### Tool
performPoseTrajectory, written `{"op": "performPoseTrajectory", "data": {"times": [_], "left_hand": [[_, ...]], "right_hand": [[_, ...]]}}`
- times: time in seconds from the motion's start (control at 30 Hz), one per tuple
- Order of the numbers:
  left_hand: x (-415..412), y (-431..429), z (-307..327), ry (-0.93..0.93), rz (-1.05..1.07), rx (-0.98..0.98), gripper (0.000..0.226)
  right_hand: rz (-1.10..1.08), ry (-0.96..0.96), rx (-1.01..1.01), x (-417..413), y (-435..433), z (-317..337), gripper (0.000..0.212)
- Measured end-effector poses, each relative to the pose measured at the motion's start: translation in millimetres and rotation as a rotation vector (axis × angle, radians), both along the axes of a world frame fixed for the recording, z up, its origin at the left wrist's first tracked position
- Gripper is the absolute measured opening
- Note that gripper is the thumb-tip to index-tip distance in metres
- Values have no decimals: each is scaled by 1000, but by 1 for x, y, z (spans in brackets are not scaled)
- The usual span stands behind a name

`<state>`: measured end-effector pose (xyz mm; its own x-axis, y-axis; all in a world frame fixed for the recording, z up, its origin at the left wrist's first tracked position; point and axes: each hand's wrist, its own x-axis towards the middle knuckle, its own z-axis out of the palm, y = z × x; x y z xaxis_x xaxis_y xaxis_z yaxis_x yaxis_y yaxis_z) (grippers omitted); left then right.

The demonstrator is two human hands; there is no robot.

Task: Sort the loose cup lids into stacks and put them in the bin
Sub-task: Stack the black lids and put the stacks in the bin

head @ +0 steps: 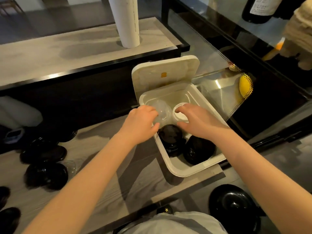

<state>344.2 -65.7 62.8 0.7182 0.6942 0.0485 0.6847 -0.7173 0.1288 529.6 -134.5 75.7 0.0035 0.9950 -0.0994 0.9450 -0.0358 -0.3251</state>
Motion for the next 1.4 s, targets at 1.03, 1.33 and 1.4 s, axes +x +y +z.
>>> {"op": "performPoseTrajectory", "data": {"times": [1.03, 1.33, 1.4], "left_hand": [[-402, -31, -110, 13, 520, -504, 54], [-398, -47, -124, -152, 516, -630, 49], [-394, -50, -124, -261, 555, -678, 46]], "right_hand": [[116, -34, -529, -375, 10, -139, 96], [-12, 7, -309, -383, -14, -154, 96], [-25, 110, -188, -383, -19, -147, 96]]}}
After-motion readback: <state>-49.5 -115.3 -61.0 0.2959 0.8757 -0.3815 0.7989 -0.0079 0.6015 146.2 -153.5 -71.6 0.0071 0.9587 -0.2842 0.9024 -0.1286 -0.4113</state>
